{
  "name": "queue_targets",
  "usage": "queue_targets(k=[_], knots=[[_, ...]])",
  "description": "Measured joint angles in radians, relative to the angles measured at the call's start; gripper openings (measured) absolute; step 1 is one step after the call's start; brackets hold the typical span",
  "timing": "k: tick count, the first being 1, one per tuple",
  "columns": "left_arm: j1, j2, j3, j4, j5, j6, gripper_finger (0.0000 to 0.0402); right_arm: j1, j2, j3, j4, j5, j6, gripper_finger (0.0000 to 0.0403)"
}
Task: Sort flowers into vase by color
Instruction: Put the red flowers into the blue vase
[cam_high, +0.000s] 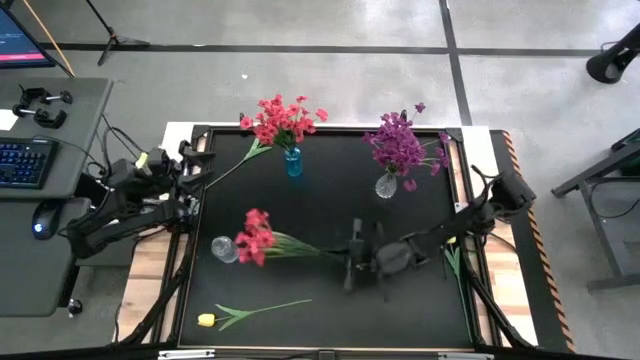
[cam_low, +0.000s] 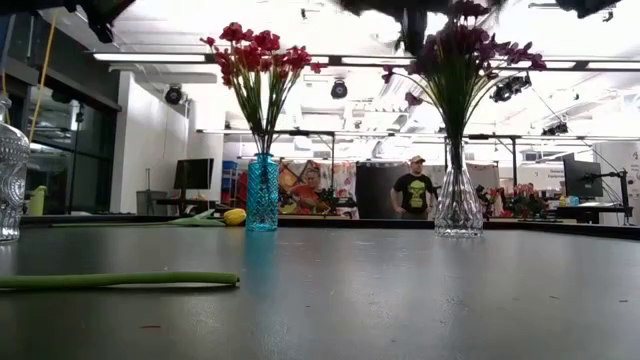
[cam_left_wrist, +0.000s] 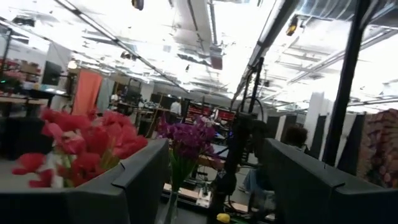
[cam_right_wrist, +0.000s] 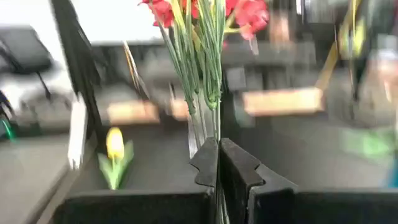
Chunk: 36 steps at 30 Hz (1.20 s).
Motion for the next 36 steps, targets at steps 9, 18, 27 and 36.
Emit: queue_targets(k=[9,18,27,36], knots=[[-0.002,0.126,-0.247,0.468,0.037,-0.061,0.0251,-0.093,-0.033,0.084,0.303,-0.144,-0.416,0.0000],[-0.128,0.393,-0.278,0.675,0.097,-0.032,0.0251,-0.277,0.032,0.213,0.220,-0.365,-0.272,0.0000],[-0.375,0.619,-0.235,0.798,-0.025,0.187,0.0251,-0.330,0.186,0.342,0.210,-0.424,-0.225,0.0000],[-0.547,0.715,-0.137,0.800,-0.187,0.406,0.0251,-0.333,0.209,0.357,0.217,-0.401,-0.226,0.0000]])
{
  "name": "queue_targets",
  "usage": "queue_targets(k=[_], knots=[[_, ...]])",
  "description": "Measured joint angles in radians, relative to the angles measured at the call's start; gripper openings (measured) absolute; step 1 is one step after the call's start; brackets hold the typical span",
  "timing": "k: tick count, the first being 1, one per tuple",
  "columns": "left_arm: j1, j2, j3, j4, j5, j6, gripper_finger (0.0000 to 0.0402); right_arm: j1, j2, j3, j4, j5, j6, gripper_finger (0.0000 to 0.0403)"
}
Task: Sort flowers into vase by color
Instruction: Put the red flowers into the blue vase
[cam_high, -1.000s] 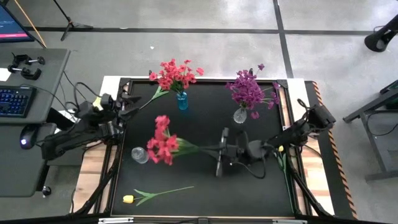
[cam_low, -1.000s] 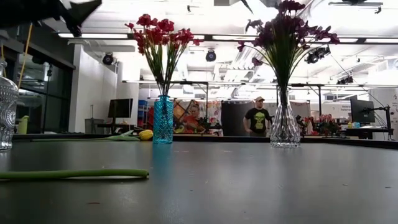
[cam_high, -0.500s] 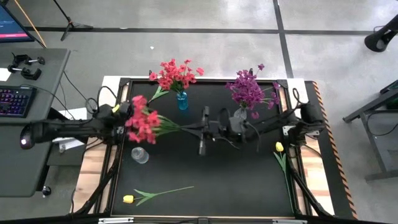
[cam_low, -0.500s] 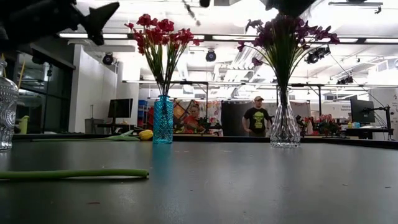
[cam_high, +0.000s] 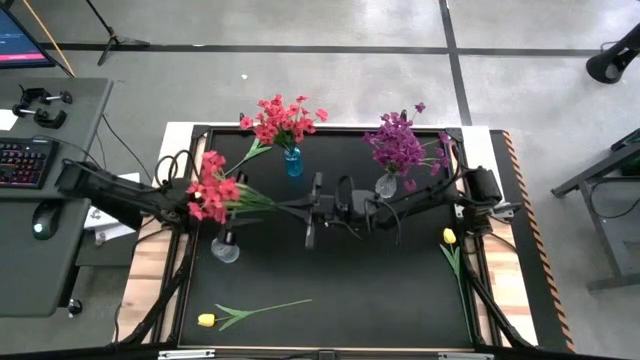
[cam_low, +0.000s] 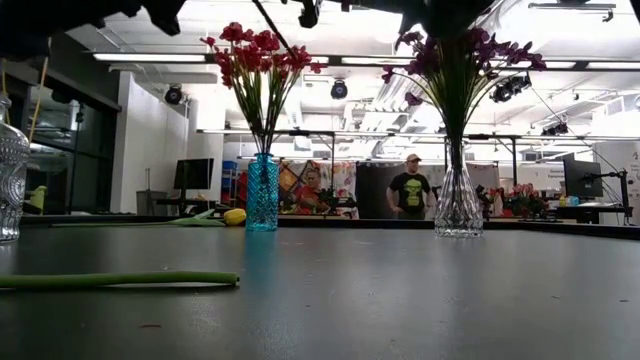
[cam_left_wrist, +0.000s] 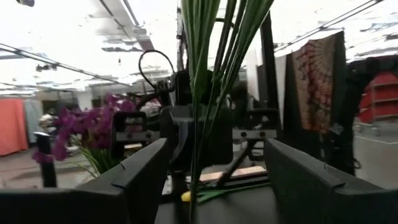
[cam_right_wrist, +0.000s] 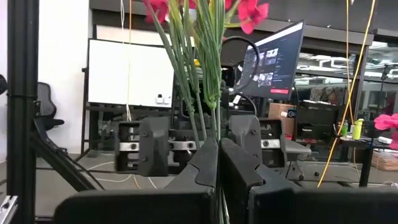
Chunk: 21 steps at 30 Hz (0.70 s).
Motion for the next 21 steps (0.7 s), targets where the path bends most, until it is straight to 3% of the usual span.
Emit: queue_targets(k=[21], knots=[[-0.020,0.188,0.159,0.005,-0.103,0.031,0.0251,-0.013,0.000,0.000,-0.036,-0.050,0.027,0.0000]])
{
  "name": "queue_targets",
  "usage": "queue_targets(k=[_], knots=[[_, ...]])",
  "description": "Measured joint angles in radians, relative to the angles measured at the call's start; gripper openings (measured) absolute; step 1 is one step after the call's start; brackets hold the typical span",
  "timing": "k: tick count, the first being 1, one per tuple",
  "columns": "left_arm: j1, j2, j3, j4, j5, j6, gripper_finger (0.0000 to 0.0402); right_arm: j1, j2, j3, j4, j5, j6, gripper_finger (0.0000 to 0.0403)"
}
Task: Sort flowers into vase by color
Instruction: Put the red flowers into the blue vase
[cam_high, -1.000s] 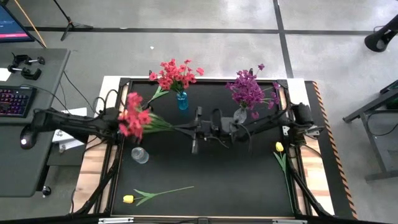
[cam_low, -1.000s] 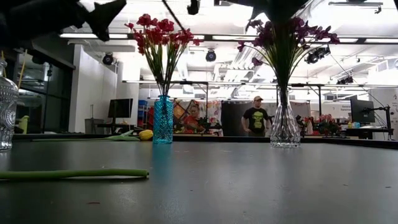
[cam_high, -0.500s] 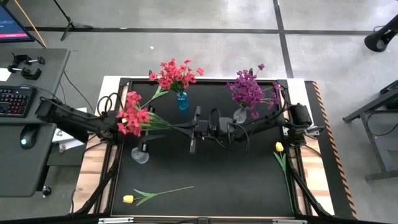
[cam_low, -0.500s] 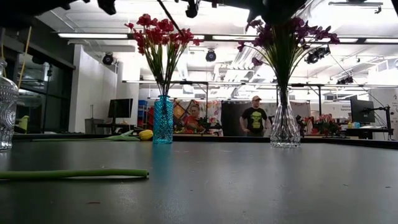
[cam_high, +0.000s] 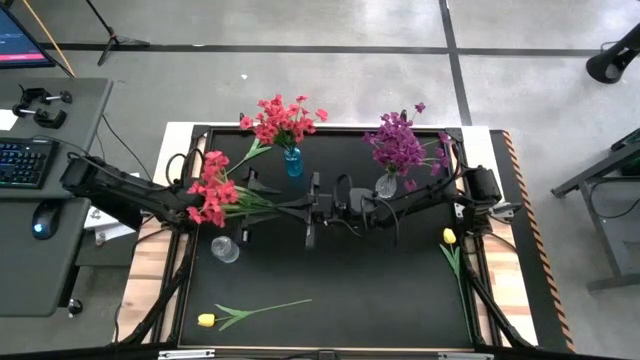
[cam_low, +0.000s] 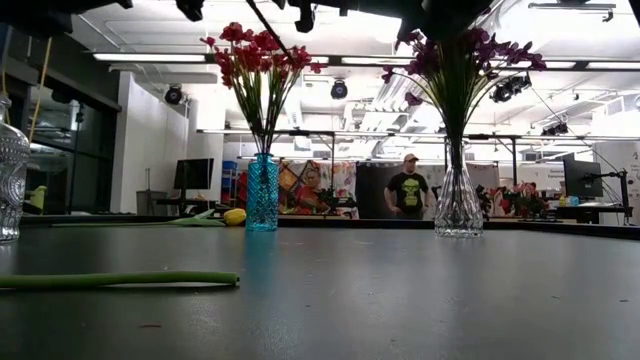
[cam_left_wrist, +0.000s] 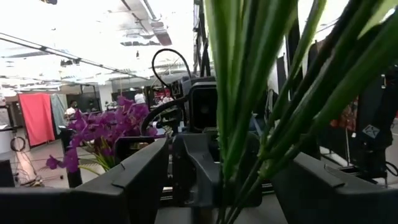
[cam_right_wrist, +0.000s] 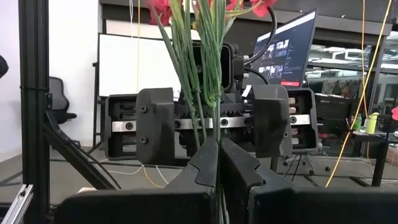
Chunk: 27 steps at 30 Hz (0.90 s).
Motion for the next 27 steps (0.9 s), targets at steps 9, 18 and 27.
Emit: queue_targets(k=[9,18,27], knots=[[-0.004,-0.040,-0.012,-0.015,-0.036,0.058,0.0177,0.009,0.000,0.000,0.003,0.008,-0.035,0.0000],[-0.004,-0.058,-0.025,-0.013,-0.034,0.033,0.0108,0.005,0.000,0.000,0.052,0.012,-0.056,0.0000],[-0.004,-0.058,-0.025,0.004,-0.010,0.033,0.0108,-0.008,0.000,0.000,0.075,0.008,-0.049,0.0000]])
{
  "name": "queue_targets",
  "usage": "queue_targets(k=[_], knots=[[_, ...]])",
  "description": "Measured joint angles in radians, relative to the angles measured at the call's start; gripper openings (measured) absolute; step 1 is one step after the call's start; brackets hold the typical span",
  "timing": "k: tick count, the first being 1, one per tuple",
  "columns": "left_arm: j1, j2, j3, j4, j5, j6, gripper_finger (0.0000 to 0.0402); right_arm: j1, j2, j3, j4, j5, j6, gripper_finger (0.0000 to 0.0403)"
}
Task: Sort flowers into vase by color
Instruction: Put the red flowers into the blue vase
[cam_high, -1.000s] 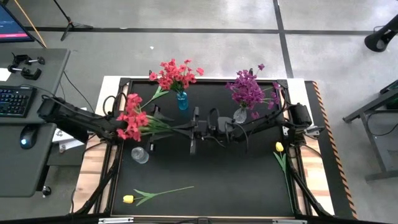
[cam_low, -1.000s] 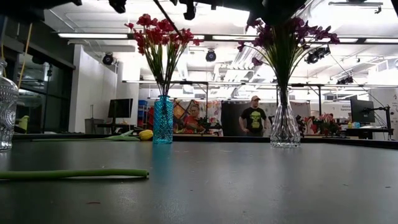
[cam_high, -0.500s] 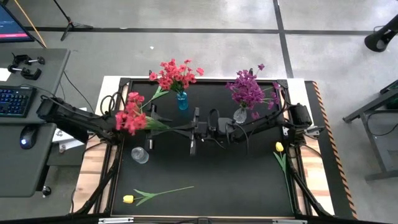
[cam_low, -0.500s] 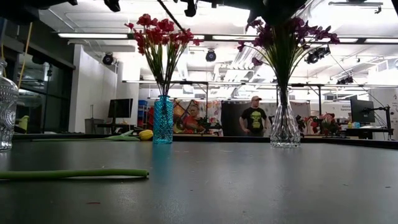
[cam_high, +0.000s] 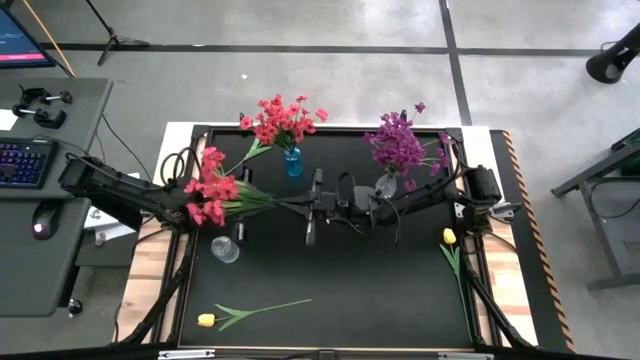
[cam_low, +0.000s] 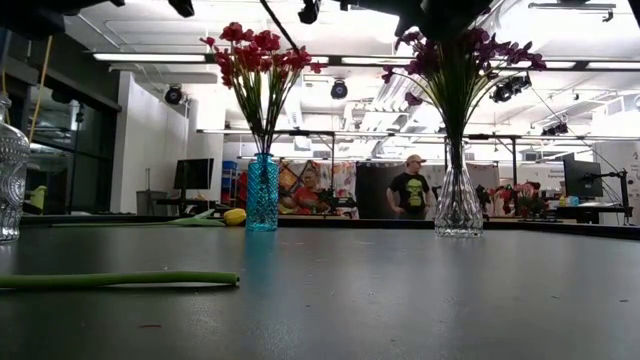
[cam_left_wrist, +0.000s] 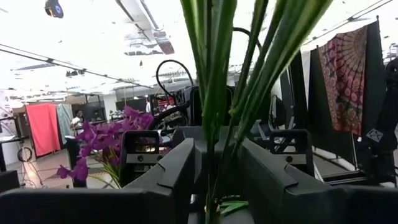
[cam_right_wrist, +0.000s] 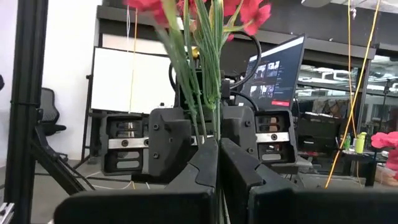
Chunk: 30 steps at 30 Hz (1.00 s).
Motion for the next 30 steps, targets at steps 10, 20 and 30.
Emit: queue_targets(k=[10,20,30], knots=[[0.000,0.001,0.000,0.042,0.002,0.000,0.0109,-0.024,0.000,0.000,-0.002,-0.062,0.060,0.0000],[0.004,0.064,0.000,0.118,0.025,0.005,0.0109,-0.041,0.000,0.000,-0.005,-0.103,0.097,0.0000],[0.005,0.066,0.000,0.139,0.006,0.026,0.0092,-0.041,0.000,0.000,-0.006,-0.106,0.095,0.0000]])
